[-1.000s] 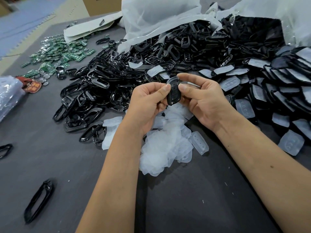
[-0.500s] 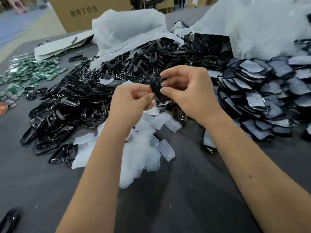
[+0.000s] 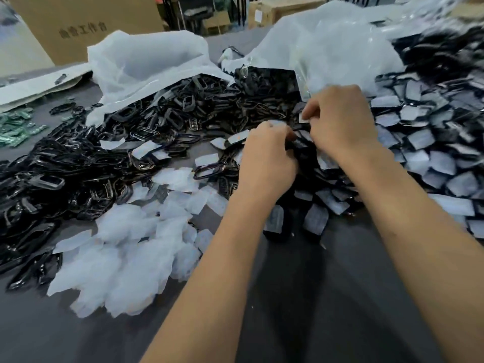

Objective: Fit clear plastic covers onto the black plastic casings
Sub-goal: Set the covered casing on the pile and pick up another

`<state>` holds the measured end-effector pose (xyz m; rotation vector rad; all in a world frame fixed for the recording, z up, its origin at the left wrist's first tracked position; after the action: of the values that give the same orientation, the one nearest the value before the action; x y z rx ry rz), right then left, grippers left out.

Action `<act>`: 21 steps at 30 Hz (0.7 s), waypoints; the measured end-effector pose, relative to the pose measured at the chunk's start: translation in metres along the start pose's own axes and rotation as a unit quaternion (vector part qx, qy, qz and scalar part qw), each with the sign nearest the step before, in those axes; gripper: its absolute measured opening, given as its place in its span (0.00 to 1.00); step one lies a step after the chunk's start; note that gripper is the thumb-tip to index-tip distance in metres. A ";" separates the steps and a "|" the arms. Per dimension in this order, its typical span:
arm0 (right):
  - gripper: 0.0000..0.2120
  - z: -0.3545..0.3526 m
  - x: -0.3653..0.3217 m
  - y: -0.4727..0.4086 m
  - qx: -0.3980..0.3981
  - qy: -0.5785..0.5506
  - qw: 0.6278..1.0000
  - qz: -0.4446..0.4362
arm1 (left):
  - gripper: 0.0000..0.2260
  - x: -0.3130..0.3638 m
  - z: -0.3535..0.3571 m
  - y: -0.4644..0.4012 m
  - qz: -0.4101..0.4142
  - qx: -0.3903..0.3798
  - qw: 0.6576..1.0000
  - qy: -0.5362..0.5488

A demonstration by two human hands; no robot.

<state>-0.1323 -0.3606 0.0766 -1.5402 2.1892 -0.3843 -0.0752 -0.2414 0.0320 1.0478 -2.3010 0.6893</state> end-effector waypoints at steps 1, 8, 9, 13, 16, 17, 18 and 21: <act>0.18 -0.003 0.000 -0.002 0.009 -0.004 1.000 0.000 | 0.13 -0.003 -0.001 0.002 -0.005 0.004 1.000 0.008; 0.16 0.020 -0.078 -0.019 0.044 -0.125 0.989 -0.067 | 0.12 -0.058 -0.047 0.016 -0.090 0.069 0.993 -0.010; 0.15 0.032 -0.092 -0.022 0.026 -0.132 0.988 -0.081 | 0.12 -0.067 -0.057 0.017 -0.103 0.081 0.991 -0.021; 0.12 0.086 -0.149 -0.040 -0.086 -0.118 0.979 -0.142 | 0.14 -0.110 -0.098 0.022 -0.172 0.131 0.975 -0.046; 0.16 0.122 -0.178 -0.054 -0.153 -0.040 0.965 -0.209 | 0.16 -0.139 -0.120 0.028 -0.212 0.153 0.965 -0.037; 0.19 0.133 -0.184 -0.057 -0.175 -0.026 0.958 -0.224 | 0.16 -0.147 -0.125 0.030 -0.222 0.158 0.962 -0.032; 0.20 0.142 -0.188 -0.058 -0.198 -0.019 0.952 -0.231 | 0.15 -0.154 -0.130 0.033 -0.231 0.163 0.959 -0.030; 0.17 0.152 -0.189 -0.063 -0.200 -0.018 0.955 -0.218 | 0.13 -0.174 -0.139 0.041 -0.254 0.171 0.952 0.003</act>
<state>0.0489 -0.2015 0.0091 -2.2419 1.9649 -0.0340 0.0247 -0.0385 0.0150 1.7099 -1.8143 0.8798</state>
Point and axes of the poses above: each hand's wrist, its own y-axis away from the middle knuckle, its own z-axis out of the palm, x = y × z, the point moved 6 cm from there along -y, towards the middle knuckle, and after that the axes turned 13 degrees about -z, right-handed, at the moved point
